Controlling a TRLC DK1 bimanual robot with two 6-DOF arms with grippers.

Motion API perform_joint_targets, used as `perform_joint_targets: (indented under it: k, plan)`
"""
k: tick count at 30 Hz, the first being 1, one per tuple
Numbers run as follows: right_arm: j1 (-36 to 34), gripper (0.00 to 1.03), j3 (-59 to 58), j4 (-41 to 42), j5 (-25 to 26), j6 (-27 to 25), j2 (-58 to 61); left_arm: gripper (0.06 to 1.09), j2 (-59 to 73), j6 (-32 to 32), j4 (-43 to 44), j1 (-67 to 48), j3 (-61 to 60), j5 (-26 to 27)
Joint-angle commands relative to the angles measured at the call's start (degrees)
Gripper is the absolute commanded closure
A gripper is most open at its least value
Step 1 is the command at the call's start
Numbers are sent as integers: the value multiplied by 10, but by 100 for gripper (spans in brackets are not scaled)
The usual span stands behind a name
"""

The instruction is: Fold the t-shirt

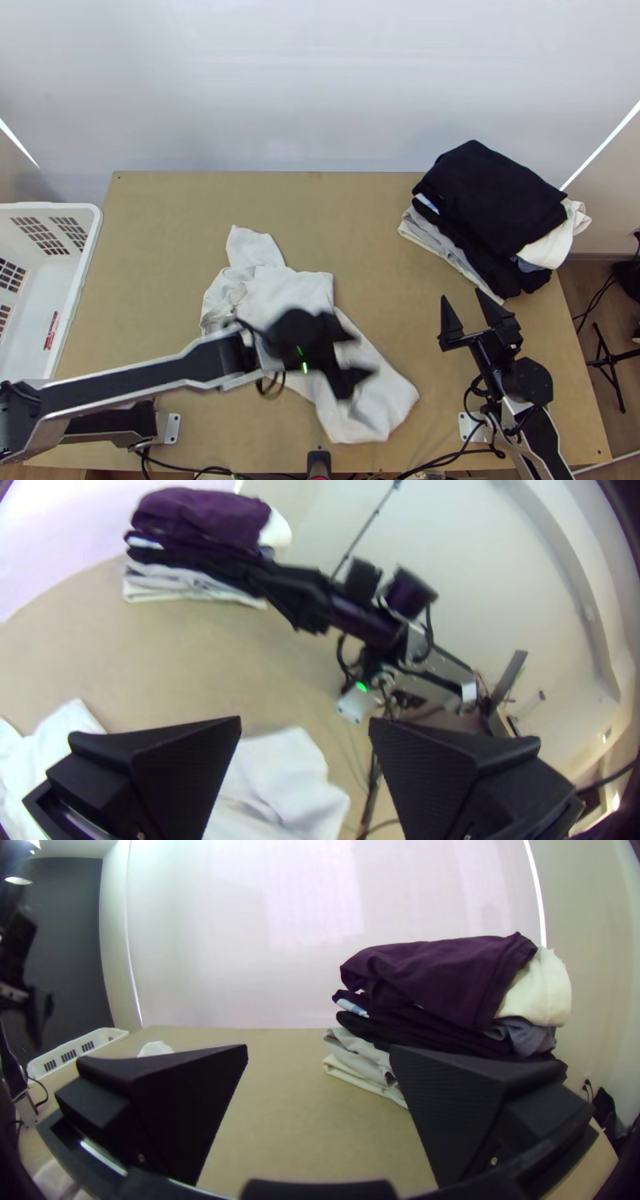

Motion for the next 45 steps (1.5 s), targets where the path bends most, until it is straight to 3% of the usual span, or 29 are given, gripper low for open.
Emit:
perform_joint_targets:
  k: [1,4,13,19,23,30,34,45]
  plan:
    - [0,4,0,0,0,0,0,10,3,26,60,176,34,-83]
    - [0,4,0,0,0,0,0,10,37,55,33,285,59,-146]
    - [0,4,0,0,0,0,-1,10,33,120,-6,539,46,-188]
    - [0,4,0,0,0,1,0,10,-12,126,-80,690,-21,-188]
    - [0,4,-1,0,1,0,0,10,-51,134,-162,755,-64,-147]
    - [2,4,0,0,0,1,-1,10,-148,147,-251,809,-99,-119]
    - [16,4,0,0,0,40,-1,10,-182,148,-276,836,-109,-118]
    - [37,4,0,-2,-11,39,0,10,-209,142,-281,827,-120,-113]
